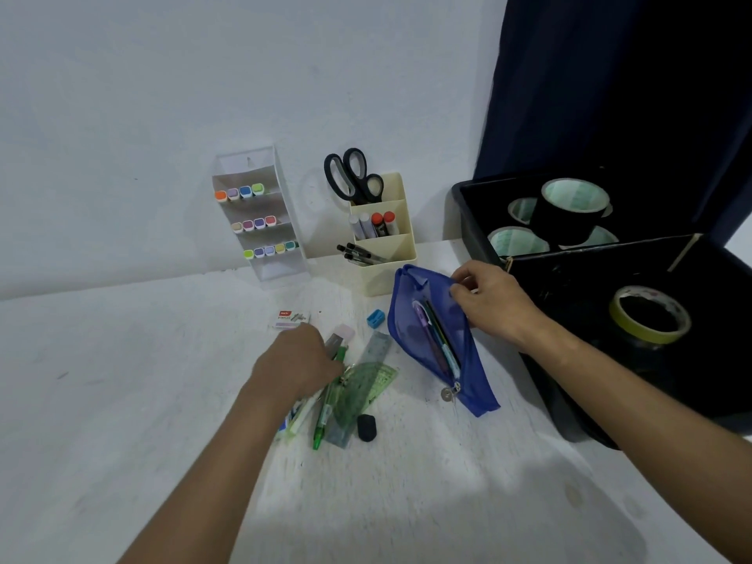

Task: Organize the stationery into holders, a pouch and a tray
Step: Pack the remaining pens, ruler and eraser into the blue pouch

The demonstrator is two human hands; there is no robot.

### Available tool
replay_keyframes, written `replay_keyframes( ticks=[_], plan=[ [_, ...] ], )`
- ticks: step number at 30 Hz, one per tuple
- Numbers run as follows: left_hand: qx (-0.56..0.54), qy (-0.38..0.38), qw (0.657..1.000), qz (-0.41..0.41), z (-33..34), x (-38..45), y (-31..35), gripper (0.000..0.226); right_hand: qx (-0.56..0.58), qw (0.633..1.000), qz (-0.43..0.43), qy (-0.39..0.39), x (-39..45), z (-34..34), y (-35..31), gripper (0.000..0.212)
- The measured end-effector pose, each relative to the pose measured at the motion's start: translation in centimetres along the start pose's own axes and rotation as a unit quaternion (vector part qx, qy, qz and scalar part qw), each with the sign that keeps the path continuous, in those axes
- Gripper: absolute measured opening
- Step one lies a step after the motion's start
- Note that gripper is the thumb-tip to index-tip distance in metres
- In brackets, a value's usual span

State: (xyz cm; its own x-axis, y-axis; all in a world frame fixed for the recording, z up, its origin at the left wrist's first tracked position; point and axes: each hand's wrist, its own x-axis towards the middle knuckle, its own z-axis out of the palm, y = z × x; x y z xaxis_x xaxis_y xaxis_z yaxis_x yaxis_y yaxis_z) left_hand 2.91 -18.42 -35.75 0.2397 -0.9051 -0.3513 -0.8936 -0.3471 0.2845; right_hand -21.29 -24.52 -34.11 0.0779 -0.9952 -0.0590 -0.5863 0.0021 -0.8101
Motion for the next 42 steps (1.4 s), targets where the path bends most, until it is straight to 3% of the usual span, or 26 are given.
replay_keyframes(
  ticks=[9, 14, 20, 25, 28, 33, 39, 42],
  plan=[
    [0.069, -0.007, 0.997, 0.028, 0.9, -0.4, -0.2, 0.024, 0.038, 0.999, 0.012, -0.024, -0.4, -0.1, -0.2, 0.014],
    [0.109, 0.044, 0.992, 0.035, 1.1, -1.4, 0.1, 0.026, 0.034, 0.999, 0.013, -0.031, -0.4, -0.2, -0.3, 0.014],
    [-0.044, 0.055, 0.996, 0.047, -0.4, -1.2, 1.3, 0.030, 0.043, 0.998, 0.012, -0.054, -0.7, -0.1, -0.7, 0.013],
    [-0.250, 0.026, 0.963, 0.093, -2.0, -1.6, 5.7, 0.025, 0.040, 0.996, 0.010, -0.079, -0.9, -0.2, -0.8, 0.015],
    [-0.311, -0.022, 0.946, 0.091, -1.4, -1.0, 8.8, 0.021, 0.048, 0.996, 0.007, -0.080, -0.9, -0.3, -0.8, 0.017],
    [-0.267, -0.035, 0.959, 0.085, 0.5, 0.2, 11.1, 0.016, 0.042, 0.996, 0.005, -0.077, -0.8, -0.2, -0.7, 0.019],
    [-0.174, 0.038, 0.977, 0.117, 0.6, 0.3, 9.2, 0.029, 0.051, 0.995, 0.011, -0.084, -0.7, -0.2, -0.7, 0.016],
    [-0.150, 0.069, 0.983, 0.081, -0.1, 0.4, 6.7, 0.013, 0.049, 0.994, 0.016, -0.099, -0.8, -0.1, -0.7, 0.022]
  ],
)
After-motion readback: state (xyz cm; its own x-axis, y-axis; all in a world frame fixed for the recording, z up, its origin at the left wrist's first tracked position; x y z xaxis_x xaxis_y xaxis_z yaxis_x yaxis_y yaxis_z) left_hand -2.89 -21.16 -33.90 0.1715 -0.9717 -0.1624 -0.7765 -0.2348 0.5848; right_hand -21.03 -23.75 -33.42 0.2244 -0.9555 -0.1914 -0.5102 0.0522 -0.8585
